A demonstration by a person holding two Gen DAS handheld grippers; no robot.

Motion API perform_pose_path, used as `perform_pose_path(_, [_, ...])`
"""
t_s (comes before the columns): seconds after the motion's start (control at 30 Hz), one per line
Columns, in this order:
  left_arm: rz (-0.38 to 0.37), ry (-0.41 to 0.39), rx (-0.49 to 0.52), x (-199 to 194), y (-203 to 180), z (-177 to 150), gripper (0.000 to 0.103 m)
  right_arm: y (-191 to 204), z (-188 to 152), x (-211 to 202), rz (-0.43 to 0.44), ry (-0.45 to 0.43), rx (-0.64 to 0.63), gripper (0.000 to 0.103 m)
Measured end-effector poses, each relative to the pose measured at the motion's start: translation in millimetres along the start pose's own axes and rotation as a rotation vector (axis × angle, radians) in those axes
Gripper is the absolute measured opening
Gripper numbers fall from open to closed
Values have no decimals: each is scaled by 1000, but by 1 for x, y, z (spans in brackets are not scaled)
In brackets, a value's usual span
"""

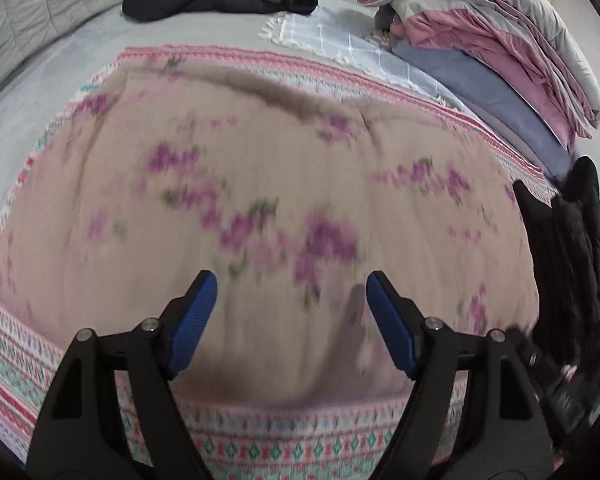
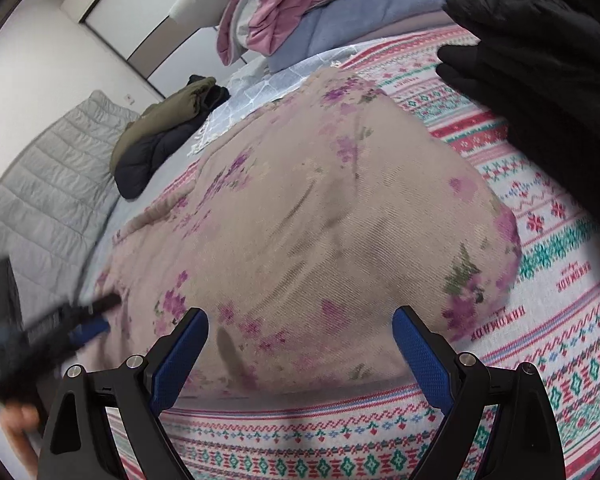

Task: Fold large clothes
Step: 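Grasp the coat's folded end with the right gripper and lift it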

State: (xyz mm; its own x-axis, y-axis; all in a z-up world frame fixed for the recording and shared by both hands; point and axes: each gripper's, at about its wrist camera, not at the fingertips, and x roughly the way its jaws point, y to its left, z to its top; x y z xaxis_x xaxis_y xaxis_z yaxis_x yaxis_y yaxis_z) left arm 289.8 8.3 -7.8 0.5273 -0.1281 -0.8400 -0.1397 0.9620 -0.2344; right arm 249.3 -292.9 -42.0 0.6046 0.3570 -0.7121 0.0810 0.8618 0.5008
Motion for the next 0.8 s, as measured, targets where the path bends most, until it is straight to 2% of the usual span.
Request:
perform_pose_path(0.07, [19,-26,22,-1,-1,-12,78,-6,-4,-5,8,7,45,94])
perform_pose_path(0.23, [119,-121,181,18,-21,-25,84,-32,-8,-12,17,34,184,94])
perform_pose_path(0.37, [122,-120,173,17,-20,-20,84,-76,-12,3,63,65,390,95])
perform_pose_path(0.47, [94,-113,159,17,-14,-20,84,-91,-15,9,190,9,507,96])
perform_pose_path(0.57, [86,-112,157,16,-12,-22,84,-86,-15,26,329,13,524,96])
perform_pose_path(0.7, [77,-106,149,16,-11,-21,84,-66,-8,42,292,-34,455,97])
perform_pose_path(0.8, [68,-102,142,16,-11,-21,84,-64,-5,48,276,-81,476,99])
